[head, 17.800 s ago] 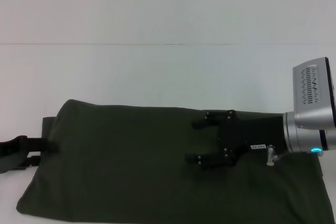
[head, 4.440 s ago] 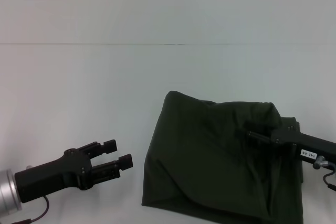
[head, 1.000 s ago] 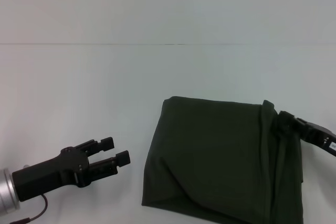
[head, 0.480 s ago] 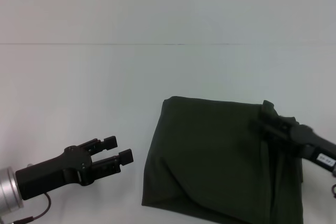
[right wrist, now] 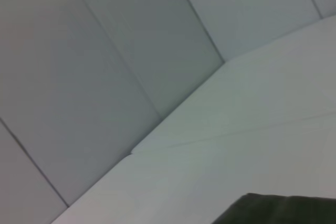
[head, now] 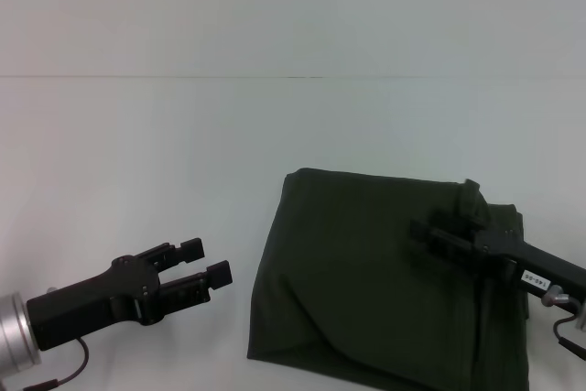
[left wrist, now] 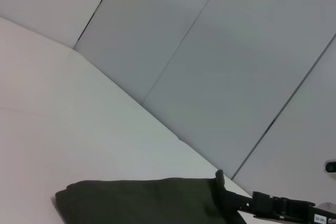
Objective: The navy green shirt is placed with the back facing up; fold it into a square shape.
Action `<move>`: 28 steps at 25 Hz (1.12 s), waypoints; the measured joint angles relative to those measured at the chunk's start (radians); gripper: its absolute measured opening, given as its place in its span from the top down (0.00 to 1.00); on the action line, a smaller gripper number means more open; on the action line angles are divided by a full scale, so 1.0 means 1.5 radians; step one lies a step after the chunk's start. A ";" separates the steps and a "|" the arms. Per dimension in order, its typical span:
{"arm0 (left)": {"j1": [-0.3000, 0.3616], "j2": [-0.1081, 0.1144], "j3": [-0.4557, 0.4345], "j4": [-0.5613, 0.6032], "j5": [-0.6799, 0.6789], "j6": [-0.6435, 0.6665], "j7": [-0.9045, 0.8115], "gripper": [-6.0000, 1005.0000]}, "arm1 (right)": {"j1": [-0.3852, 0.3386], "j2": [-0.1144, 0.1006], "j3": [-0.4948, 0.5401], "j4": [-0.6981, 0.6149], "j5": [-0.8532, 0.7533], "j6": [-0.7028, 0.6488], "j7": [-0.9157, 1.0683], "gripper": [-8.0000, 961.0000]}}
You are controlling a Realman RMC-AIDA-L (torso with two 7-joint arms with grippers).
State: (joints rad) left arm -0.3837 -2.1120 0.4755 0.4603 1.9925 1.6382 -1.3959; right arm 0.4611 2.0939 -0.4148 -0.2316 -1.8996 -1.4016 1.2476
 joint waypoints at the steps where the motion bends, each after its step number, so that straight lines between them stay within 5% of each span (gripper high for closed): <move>1: 0.000 0.000 0.000 0.000 0.000 0.000 0.000 0.18 | -0.008 -0.001 0.011 -0.002 0.002 0.007 0.001 0.23; 16: -0.005 0.000 0.000 0.000 -0.001 0.005 0.001 0.18 | -0.067 -0.007 0.077 -0.038 0.002 -0.036 -0.015 0.22; 23: -0.009 0.017 0.054 0.015 0.012 0.100 0.045 0.18 | -0.073 -0.005 0.053 -0.128 -0.054 -0.192 -0.170 0.22; 28: -0.006 0.019 0.092 0.026 0.014 0.097 0.061 0.18 | -0.076 -0.004 0.025 -0.161 -0.113 -0.223 -0.269 0.21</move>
State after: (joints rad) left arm -0.3928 -2.0842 0.6132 0.4991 2.0132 1.7836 -1.3039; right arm 0.3470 2.0881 -0.3778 -0.4733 -2.0693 -1.7366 0.8439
